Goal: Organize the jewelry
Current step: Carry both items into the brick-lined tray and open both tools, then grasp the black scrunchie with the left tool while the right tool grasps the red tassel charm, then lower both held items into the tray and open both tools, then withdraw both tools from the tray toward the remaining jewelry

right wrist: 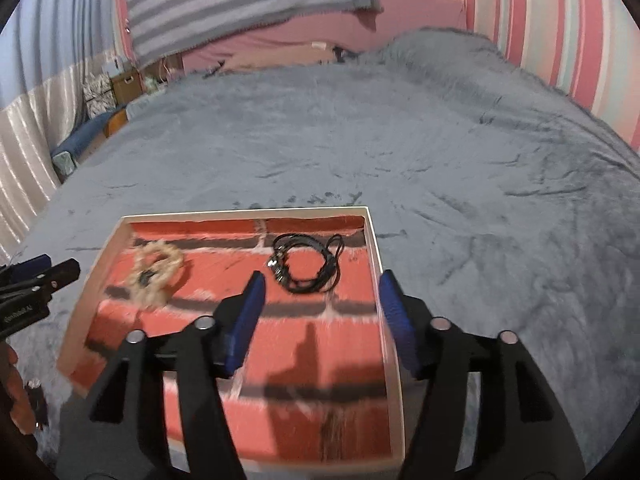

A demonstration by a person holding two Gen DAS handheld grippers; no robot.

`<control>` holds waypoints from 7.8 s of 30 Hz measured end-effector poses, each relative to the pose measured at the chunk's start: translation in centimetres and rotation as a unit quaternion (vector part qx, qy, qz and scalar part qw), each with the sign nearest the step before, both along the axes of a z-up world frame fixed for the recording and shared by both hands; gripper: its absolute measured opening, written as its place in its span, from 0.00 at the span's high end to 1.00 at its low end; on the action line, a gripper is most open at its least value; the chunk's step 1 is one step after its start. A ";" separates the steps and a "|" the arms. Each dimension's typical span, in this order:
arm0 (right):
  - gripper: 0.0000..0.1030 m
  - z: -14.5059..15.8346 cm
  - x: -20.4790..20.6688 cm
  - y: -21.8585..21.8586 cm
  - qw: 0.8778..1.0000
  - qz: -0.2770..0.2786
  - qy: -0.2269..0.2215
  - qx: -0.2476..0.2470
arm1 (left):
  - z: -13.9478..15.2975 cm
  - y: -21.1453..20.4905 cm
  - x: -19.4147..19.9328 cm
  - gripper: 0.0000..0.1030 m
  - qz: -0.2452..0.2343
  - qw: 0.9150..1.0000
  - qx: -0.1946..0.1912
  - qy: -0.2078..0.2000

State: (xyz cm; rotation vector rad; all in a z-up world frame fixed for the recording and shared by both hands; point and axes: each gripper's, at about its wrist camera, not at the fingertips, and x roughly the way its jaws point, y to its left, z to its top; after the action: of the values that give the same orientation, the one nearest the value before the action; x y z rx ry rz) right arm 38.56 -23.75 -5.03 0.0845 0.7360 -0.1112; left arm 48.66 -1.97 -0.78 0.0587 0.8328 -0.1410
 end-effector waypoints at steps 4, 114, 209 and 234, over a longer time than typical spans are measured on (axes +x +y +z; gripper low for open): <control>0.25 1.3 -4.5 1.4 1.000 0.005 -0.027 -0.011 | 1.4 2.3 -5.0 0.30 0.000 1.000 0.008 -0.024; 0.91 -6.2 -17.8 11.7 0.998 0.046 0.029 0.037 | -6.2 16.8 -16.3 0.87 -0.005 0.999 -0.036 -0.019; 0.04 5.4 -16.8 -3.5 0.997 -0.018 -0.070 -0.001 | 6.7 4.2 -19.6 0.10 -0.012 0.994 -0.007 -0.113; 0.04 0.8 -34.4 -3.6 0.994 -0.028 -0.083 -0.060 | 0.9 6.3 -33.9 0.10 0.000 0.995 -0.008 -0.102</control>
State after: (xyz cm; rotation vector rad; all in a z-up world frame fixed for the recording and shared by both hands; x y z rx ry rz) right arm 4.14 -27.31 -4.26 -0.0008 0.5597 -0.2001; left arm 14.72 4.32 0.14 0.0574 0.6287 -0.1385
